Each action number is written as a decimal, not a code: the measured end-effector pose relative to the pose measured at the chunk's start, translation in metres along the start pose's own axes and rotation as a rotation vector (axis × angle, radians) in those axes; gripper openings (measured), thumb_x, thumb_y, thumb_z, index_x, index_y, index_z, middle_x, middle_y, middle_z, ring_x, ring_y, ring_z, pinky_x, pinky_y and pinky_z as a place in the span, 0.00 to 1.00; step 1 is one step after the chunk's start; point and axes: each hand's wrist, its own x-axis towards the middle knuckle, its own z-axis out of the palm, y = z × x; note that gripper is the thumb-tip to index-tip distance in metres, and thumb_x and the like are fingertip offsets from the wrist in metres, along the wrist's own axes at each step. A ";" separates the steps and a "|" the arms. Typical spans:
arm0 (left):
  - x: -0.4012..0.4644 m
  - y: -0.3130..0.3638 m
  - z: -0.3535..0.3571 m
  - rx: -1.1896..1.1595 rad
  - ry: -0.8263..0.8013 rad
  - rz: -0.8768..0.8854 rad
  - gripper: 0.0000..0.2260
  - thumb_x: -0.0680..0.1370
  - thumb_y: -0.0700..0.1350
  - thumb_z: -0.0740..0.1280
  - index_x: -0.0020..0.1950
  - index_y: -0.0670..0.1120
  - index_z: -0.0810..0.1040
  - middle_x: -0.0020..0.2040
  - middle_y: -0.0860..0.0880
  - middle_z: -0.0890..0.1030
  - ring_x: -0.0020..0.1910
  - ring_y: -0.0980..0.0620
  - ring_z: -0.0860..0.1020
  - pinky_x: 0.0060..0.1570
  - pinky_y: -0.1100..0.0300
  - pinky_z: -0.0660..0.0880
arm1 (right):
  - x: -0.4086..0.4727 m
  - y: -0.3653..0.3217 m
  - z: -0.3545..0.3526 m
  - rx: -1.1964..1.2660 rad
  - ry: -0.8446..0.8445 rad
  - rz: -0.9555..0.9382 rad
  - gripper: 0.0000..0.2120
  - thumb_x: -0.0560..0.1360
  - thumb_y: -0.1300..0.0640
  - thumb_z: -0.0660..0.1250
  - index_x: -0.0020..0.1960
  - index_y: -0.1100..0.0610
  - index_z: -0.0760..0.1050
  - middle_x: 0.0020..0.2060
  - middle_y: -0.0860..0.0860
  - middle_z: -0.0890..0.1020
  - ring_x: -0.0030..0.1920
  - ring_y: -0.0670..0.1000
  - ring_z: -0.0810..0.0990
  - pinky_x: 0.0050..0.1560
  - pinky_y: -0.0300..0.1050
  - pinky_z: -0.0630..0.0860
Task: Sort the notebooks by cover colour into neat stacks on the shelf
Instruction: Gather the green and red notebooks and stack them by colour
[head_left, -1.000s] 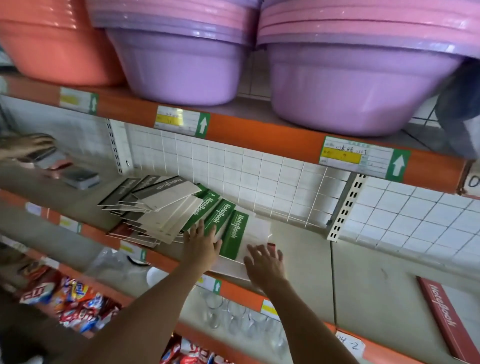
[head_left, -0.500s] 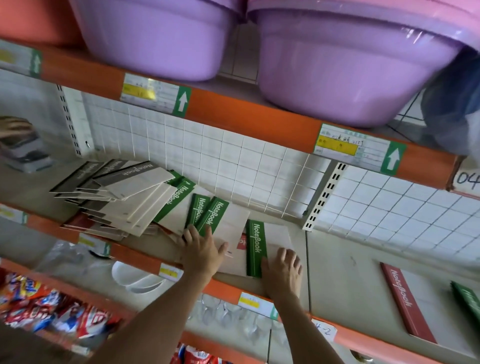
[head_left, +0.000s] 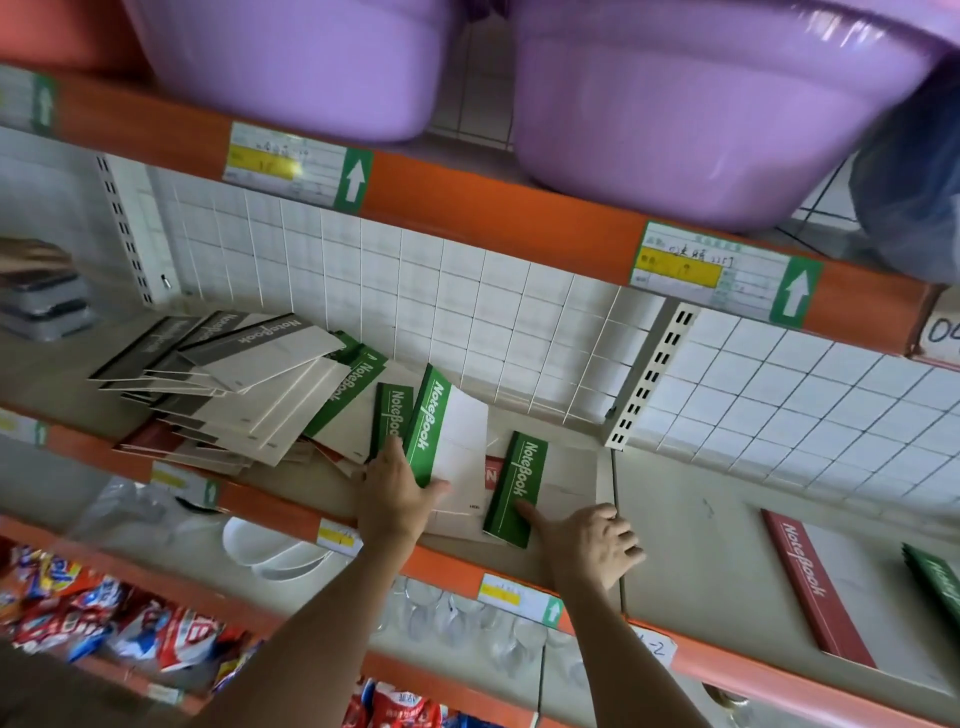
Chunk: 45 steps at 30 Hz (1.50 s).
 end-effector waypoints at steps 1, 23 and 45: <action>-0.001 0.001 0.000 -0.001 0.003 0.010 0.35 0.66 0.60 0.78 0.63 0.42 0.69 0.54 0.44 0.81 0.51 0.43 0.80 0.51 0.49 0.76 | 0.002 0.000 0.000 0.023 -0.002 0.018 0.58 0.50 0.14 0.60 0.61 0.60 0.68 0.59 0.58 0.77 0.60 0.59 0.73 0.60 0.53 0.66; -0.022 0.044 -0.001 0.041 -0.017 0.221 0.19 0.77 0.35 0.67 0.67 0.42 0.70 0.44 0.44 0.83 0.41 0.43 0.83 0.35 0.53 0.79 | 0.008 0.033 -0.020 0.642 -0.010 -0.317 0.02 0.82 0.59 0.53 0.53 0.56 0.63 0.42 0.66 0.81 0.41 0.68 0.78 0.37 0.52 0.66; -0.170 0.329 0.121 0.011 -0.321 0.263 0.11 0.77 0.40 0.62 0.59 0.44 0.71 0.52 0.40 0.81 0.50 0.38 0.80 0.42 0.54 0.72 | 0.143 0.338 -0.143 0.768 0.166 0.061 0.07 0.74 0.64 0.58 0.48 0.55 0.71 0.38 0.61 0.80 0.38 0.64 0.77 0.38 0.53 0.75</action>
